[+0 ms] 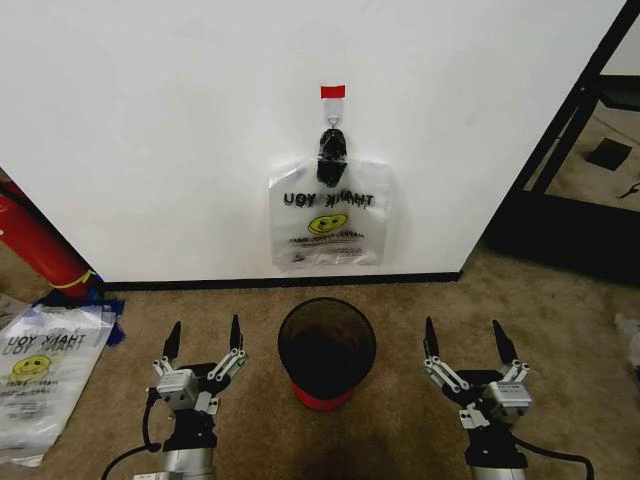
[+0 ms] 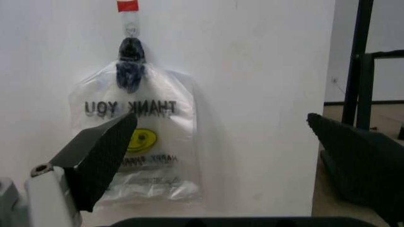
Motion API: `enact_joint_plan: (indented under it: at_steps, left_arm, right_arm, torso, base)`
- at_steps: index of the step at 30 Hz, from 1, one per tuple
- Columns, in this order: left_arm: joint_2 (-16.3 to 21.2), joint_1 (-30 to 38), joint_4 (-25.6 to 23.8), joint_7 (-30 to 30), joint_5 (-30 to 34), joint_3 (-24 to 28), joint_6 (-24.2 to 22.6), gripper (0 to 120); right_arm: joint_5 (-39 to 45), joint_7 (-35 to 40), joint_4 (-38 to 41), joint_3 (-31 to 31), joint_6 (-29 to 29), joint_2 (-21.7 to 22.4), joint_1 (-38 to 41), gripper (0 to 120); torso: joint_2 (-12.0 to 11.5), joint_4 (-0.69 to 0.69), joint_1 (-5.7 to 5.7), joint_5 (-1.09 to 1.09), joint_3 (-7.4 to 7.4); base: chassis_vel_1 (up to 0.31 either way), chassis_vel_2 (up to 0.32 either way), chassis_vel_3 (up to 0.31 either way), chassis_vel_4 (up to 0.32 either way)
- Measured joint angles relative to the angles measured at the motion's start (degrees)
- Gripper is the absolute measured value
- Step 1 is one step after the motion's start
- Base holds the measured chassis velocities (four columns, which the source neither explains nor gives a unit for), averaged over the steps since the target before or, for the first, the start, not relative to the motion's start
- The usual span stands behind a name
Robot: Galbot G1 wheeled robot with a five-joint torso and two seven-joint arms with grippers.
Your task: Pick up the garbage bag from the wall and place it over the trash bin.
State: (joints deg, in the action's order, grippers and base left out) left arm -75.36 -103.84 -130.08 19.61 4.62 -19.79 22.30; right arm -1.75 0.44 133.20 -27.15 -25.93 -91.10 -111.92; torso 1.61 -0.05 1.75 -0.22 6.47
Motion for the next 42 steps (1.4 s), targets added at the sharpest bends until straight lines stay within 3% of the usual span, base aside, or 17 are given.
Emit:
enact_joint_plan:
  at_steps: [7, 12, 16, 18, 25, 29, 34, 42]
  left_arm:
    - [-0.26, -0.17, -0.23, -0.01, -0.70, 0.00, -0.19, 100]
    - [-0.01, -1.84, -0.95, 0.02, -1.81, -0.02, 0.15, 100]
    - [0.12, -2.93, -1.01, 0.09, -2.90, -0.34, 0.51, 100]
    - [-0.07, -3.50, -1.09, 0.13, -3.63, -0.36, 0.70, 100]
    - [-1.23, -4.90, -1.10, 0.20, -6.17, -0.15, 1.00, 100]
    - [-1.50, -5.00, -1.12, 0.20, -6.73, -0.21, 0.87, 100]
    - [-3.65, -5.28, -0.70, 0.09, -9.14, -0.30, -0.05, 100]
    - [-5.69, -7.02, -1.33, -0.24, -10.49, -1.47, -0.11, 100]
  right_arm:
    - [1.99, 0.13, 0.69, 0.74, 1.86, 1.16, 0.40, 100]
    - [13.19, -3.54, 0.88, 0.86, 7.32, 4.29, 4.13, 100]
    - [28.25, -12.50, -1.39, -1.20, 13.60, 9.24, 10.73, 100]
    - [35.63, -17.13, -4.42, -2.10, 16.73, 12.13, 15.62, 100]
    - [49.96, -25.25, -14.20, -0.84, 22.07, 17.38, 30.16, 100]
    - [53.06, -26.40, -16.79, -0.06, 23.00, 17.95, 33.74, 100]
    - [61.77, -27.22, -31.05, 5.38, 25.60, 18.40, 52.12, 100]
    - [64.53, -26.89, -42.35, 11.63, 26.58, 16.79, 65.14, 100]
  torso:
    - [0.00, -0.01, 0.00, 0.00, 0.00]
    - [0.00, 0.01, 0.00, 0.01, 0.00]
    - [0.00, 0.00, 0.00, 0.01, 0.00]
    - [0.00, -0.01, 0.00, 0.01, 0.00]
    - [0.00, 0.01, 0.00, 0.02, 0.01]
    - [-0.01, -0.01, 0.00, 0.01, 0.01]
    - [-0.01, 0.01, 0.01, 0.00, 0.01]
    - [-0.01, 0.00, 0.01, 0.00, 0.01]
  base:
    - [0.000, 0.000, 0.000, 0.000]
    - [0.000, 0.000, 0.000, 0.000]
    - [0.000, 0.000, 0.000, 0.000]
    - [0.000, 0.000, 0.000, 0.000]
    - [0.000, 0.000, 0.000, 0.000]
    - [0.000, 0.000, 0.000, 0.000]
    - [0.000, 0.000, 0.000, 0.000]
    - [0.000, 0.000, 0.000, 0.000]
